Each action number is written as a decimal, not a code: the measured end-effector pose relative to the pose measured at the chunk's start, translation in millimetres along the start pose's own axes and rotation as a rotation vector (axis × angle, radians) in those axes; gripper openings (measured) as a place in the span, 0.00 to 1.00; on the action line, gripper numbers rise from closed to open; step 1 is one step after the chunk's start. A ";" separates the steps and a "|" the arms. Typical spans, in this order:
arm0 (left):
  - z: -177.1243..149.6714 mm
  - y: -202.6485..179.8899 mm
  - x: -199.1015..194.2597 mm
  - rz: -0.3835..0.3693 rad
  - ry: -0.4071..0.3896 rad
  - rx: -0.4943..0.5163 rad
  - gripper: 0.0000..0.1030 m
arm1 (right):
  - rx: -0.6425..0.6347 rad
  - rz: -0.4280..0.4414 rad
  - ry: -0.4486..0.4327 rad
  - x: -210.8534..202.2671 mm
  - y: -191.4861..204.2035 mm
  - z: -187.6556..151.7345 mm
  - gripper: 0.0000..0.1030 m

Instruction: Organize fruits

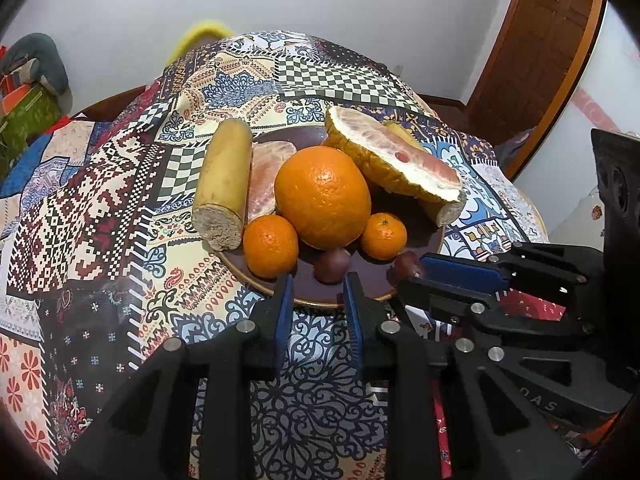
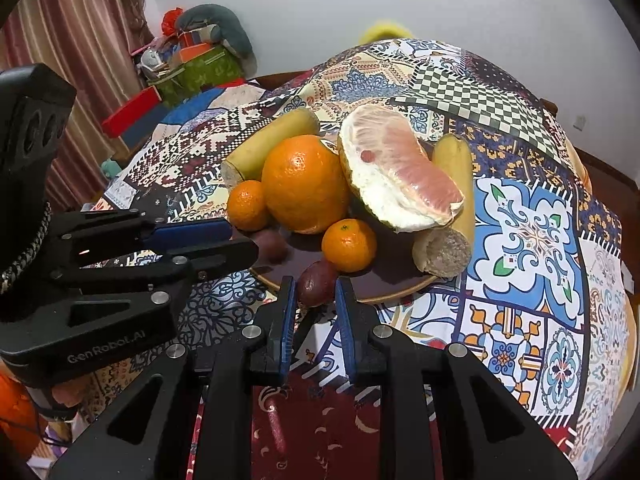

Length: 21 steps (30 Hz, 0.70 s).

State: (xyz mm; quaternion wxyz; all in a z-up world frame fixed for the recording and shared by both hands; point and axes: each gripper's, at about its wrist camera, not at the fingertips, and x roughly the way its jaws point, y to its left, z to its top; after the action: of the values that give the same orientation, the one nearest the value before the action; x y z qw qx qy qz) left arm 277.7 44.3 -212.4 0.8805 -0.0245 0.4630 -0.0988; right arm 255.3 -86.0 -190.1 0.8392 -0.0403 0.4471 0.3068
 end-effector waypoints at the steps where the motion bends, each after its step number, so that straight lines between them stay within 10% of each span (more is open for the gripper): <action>1: -0.1 -0.1 0.1 0.000 0.000 -0.001 0.24 | 0.002 0.002 0.001 0.0 -0.4 0.1 0.18; 21: -6.3 -12.3 -74.3 0.053 -0.135 -0.011 0.24 | -0.005 0.003 -0.091 -58.7 12.6 2.7 0.27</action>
State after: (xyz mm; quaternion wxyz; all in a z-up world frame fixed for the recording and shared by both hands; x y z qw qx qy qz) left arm 229.7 47.2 -154.2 0.9118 -0.0236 0.4037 -0.0712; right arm 226.2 -103.0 -140.4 0.8580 -0.0277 0.4080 0.3109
